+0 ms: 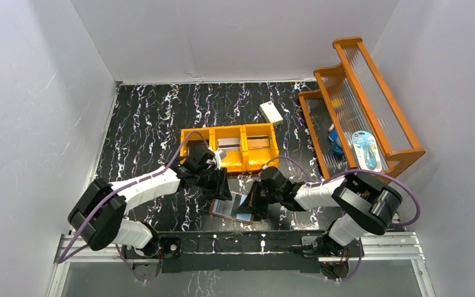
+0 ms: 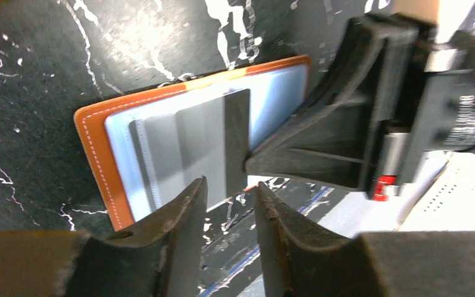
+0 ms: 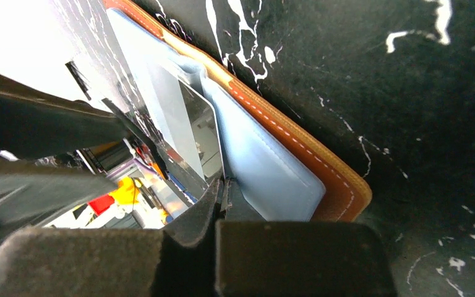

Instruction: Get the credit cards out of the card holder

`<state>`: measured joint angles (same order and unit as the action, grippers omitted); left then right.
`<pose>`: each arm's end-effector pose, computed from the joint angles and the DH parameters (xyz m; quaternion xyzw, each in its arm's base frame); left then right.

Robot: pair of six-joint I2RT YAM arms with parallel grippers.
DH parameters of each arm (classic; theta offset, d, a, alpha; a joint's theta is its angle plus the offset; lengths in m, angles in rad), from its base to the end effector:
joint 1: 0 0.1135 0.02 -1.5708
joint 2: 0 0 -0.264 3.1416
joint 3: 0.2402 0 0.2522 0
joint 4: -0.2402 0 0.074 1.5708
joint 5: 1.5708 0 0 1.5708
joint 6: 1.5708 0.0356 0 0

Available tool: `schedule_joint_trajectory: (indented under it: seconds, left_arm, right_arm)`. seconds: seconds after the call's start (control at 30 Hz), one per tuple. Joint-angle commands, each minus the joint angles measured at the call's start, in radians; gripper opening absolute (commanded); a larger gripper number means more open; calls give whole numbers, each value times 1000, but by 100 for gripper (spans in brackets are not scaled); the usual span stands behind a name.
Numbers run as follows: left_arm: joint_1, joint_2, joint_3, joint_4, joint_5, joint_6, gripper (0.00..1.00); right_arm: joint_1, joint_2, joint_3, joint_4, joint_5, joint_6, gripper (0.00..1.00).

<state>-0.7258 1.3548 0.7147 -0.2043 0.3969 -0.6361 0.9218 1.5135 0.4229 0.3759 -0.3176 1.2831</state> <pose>0.1903 -0.1873 0.1933 0.1111 0.9124 -0.3625 0.1546 0.1439 0.2080 0.1169 0.0968 0.8955 0.4307 0.0567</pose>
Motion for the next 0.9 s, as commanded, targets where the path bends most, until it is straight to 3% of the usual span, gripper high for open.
schedule_joint_trajectory:
  seconds: [0.0,0.13,0.37,0.57,0.7,0.87]
  left_arm:
    - [-13,81,-79,-5,-4,-5,26]
    - [-16,77,-115,-28,-65,-24,19]
    - [-18,74,-135,-50,-80,-20,18]
    - [-18,73,-132,-56,-81,-17,17]
    - [-19,71,-127,-59,-78,-17,16]
    - [-20,56,-121,-67,-88,-21,16]
  right_arm:
    - [-8,-6,17,-45,23,-5,4]
    - [-8,-7,16,-29,25,9,10]
    - [-11,10,21,36,23,41,26]
    - [-13,40,30,68,35,48,29]
    - [-13,53,29,87,48,46,25]
    - [-13,24,20,66,65,34,5]
